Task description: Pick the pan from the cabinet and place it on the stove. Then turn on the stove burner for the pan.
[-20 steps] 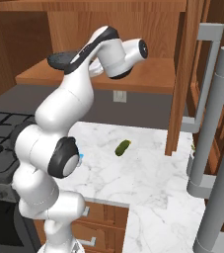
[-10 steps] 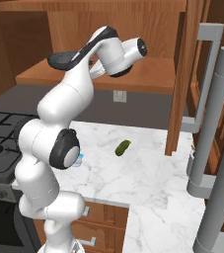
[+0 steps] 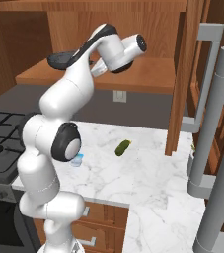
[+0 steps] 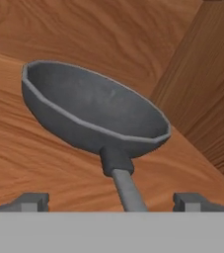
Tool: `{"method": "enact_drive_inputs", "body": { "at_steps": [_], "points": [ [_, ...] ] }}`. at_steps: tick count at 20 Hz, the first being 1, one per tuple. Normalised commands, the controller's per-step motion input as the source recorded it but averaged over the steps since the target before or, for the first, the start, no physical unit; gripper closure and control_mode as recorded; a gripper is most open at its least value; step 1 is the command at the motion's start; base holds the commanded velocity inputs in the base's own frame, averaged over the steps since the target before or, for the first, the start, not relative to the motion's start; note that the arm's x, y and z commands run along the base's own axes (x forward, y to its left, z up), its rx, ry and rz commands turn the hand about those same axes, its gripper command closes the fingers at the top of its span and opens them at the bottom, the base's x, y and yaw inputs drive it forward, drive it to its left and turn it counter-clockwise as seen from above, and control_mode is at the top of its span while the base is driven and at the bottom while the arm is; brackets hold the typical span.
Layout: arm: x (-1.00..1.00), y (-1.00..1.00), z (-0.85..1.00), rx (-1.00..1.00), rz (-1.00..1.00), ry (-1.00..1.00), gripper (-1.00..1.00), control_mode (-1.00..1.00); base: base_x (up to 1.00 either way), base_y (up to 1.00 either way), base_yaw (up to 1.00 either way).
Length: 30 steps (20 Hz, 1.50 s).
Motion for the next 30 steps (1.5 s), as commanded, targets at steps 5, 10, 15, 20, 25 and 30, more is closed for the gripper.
{"method": "enact_drive_inputs", "body": {
  "at_steps": [5, 10, 15, 20, 25, 30],
  "points": [
    [0.33, -0.07, -0.18, -0.06, 0.01, 0.00, -1.00, -1.00, 0.00, 0.00, 0.00],
    [0.36, -0.02, -0.31, -0.07, 0.01, 0.00, -1.00, -1.00, 0.00, 0.00, 0.00],
    [0.39, 0.00, -0.40, -0.07, 0.01, 0.00, -1.00, -1.00, 0.00, 0.00, 0.00],
    [0.24, 0.00, -0.39, -0.04, 0.02, 0.00, -1.00, -1.00, 0.00, 0.00, 0.00],
    [0.04, 0.00, -0.38, -0.02, 0.03, 0.00, 1.00, -1.00, 0.00, 0.00, 0.00],
    [0.02, 0.00, -0.29, 0.00, 0.02, 0.00, 1.00, -1.00, 0.00, 0.00, 0.00]
  ]
}}
